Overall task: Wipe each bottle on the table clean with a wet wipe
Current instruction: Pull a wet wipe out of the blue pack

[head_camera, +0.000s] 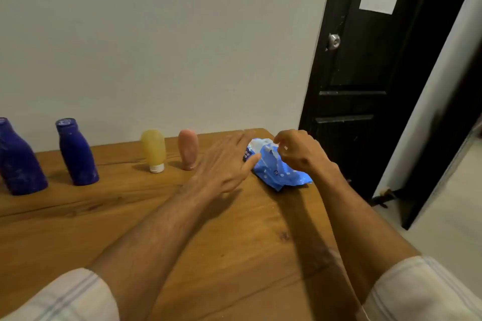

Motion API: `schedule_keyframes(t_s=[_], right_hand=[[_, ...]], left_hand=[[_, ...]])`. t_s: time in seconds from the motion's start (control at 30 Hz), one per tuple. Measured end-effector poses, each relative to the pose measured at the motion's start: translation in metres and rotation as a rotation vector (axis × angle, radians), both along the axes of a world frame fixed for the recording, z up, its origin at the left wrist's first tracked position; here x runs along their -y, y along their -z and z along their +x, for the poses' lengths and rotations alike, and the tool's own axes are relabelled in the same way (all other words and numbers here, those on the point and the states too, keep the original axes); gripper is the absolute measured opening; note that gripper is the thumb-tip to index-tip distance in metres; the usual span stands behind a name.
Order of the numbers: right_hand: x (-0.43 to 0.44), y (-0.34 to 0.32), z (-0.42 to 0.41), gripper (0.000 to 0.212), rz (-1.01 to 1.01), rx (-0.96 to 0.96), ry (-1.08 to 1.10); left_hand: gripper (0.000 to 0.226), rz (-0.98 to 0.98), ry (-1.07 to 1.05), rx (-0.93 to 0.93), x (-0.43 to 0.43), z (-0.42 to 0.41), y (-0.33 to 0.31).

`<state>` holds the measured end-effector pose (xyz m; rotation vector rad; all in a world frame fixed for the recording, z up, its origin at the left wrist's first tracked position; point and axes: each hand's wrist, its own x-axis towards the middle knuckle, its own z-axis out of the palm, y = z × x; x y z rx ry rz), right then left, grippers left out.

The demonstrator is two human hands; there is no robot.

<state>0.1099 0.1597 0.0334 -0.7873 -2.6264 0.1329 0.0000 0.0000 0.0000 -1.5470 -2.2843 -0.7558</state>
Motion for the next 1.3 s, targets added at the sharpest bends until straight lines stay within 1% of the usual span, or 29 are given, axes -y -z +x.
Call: schedule_keyframes(t_s=[0.07,0.13,0.2,0.37,0.47,0.53,0.6,0.7,0.77,0.87,1.07,1.17,1.3], right_hand=[[-0.006,0.005,-0.002,0.033,-0.039,0.034,0.009],[-0.008,0.013,-0.004,0.038,-0.101,0.083,0.009],[-0.013,0.019,-0.005,0.041,-0.146,0.091,0.005],[-0.016,0.023,-0.01,0.036,-0.191,0.091,-0.025],[-0.015,0.023,-0.014,0.044,-0.212,0.128,-0.034],[-0.014,0.023,-0.016,0.044,-0.221,0.162,-0.033],[-0.013,0.023,-0.017,0.04,-0.217,0.191,-0.026],[-0.009,0.024,-0.018,0.035,-0.188,0.213,-0.004],[-0.009,0.024,-0.02,0.036,-0.166,0.206,0.011],[-0.007,0.022,-0.022,0.038,-0.139,0.208,0.015],[-0.007,0.015,-0.024,0.028,-0.134,0.14,0.014],[-0.008,0.014,-0.025,0.024,-0.135,0.096,0.039],[-0.008,0.019,-0.027,0.032,-0.18,0.126,0.068]], left_hand=[[0.057,-0.022,0.053,0.082,-0.007,0.002,0.003],[0.056,-0.042,0.133,0.105,-0.013,0.006,0.01],[0.056,-0.066,0.18,0.09,-0.021,0.011,0.013],[0.057,-0.306,0.084,0.08,-0.029,0.019,0.015],[0.057,-0.375,0.074,0.067,-0.03,0.019,0.015],[0.057,-0.356,0.093,0.073,-0.029,0.02,0.015],[0.056,-0.307,0.115,0.078,-0.029,0.022,0.017],[0.058,-0.294,0.114,0.152,-0.033,0.026,0.021],[0.061,-0.302,0.109,0.198,-0.038,0.026,0.027],[0.067,-0.301,0.093,0.215,-0.044,0.023,0.036],[0.079,-0.23,0.094,0.29,-0.048,0.027,0.036],[0.081,-0.208,0.086,0.306,-0.052,0.031,0.037],[0.083,-0.22,0.063,0.303,-0.052,0.034,0.037]])
